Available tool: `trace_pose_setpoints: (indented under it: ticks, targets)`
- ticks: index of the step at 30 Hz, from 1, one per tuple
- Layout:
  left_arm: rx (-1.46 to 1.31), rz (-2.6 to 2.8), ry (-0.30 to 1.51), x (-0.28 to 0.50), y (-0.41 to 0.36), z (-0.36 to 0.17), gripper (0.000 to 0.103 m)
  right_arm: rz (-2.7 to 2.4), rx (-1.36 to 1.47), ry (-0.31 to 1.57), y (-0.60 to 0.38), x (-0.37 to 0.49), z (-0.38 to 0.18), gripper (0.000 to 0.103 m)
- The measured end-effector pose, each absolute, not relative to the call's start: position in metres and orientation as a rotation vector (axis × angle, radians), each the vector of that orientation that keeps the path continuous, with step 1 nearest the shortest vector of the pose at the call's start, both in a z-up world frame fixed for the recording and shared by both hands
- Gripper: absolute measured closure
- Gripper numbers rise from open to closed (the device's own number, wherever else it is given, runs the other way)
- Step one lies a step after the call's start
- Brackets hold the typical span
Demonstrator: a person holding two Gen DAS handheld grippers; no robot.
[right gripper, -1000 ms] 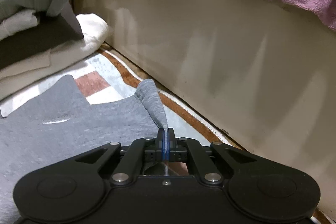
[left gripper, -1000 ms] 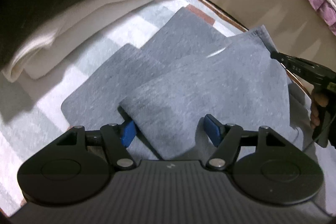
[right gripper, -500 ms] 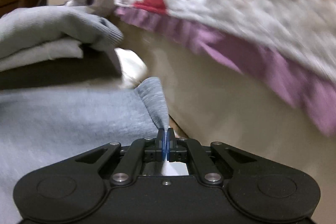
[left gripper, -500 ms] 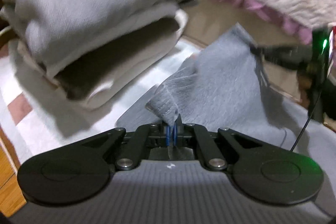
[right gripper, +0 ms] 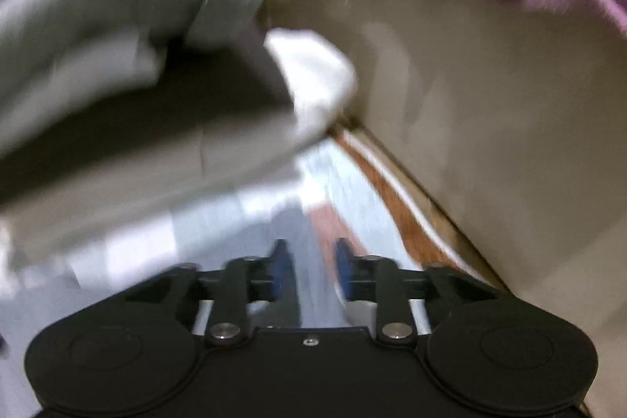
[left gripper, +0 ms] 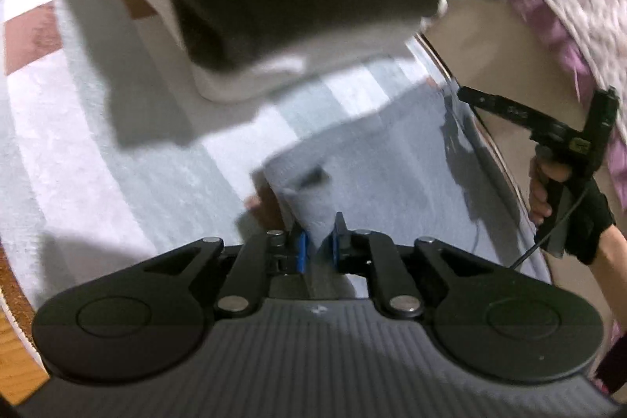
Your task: Fold clothes
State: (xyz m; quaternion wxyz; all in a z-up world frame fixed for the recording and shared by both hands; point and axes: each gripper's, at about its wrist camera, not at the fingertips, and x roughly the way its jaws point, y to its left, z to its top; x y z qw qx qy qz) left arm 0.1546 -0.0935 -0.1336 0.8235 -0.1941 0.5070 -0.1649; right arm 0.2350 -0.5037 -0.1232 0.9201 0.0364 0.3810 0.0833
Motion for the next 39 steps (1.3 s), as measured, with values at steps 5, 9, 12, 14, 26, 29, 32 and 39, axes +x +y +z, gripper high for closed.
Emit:
trace_pose_setpoints:
  ticks: [5,9,12,14,26,29,32,39]
  targets:
    - [-0.504,-0.251,1.052,0.159,-0.073,-0.137,0.065,0.285,0.025,0.859,-0.474,0.277,-0.118,0.062]
    - [-0.511,-0.265,1.118,0.167,-0.082,-0.153,0.059,0.331,-0.075,0.974,-0.457,0.304,-0.134,0.061]
    - [-0.463,-0.272,1.14,0.175,-0.1,-0.159,0.057,0.387,-0.074,1.038,-0.452,0.31,-0.143,0.055]
    - [-0.442,-0.267,1.124,0.18,-0.11,-0.159,0.049,0.408,-0.103,1.029,-0.447,0.304,-0.145,0.057]
    - [-0.206,-0.315,1.007,0.176,-0.147,-0.149,0.096,0.272,-0.115,0.704,-0.434,0.217,-0.094,0.095]
    - [-0.201,-0.327,0.93,0.165,-0.144,-0.131,0.096,0.198,-0.103,0.657,-0.44,0.201,-0.073,0.095]
    - [-0.185,-0.349,0.89,0.153,-0.141,-0.119,0.096,0.116,-0.101,0.621,-0.445,0.192,-0.056,0.096]
    - [-0.181,-0.325,0.914,0.16,-0.146,-0.126,0.094,0.035,-0.177,0.571,-0.444,0.208,-0.04,0.097]
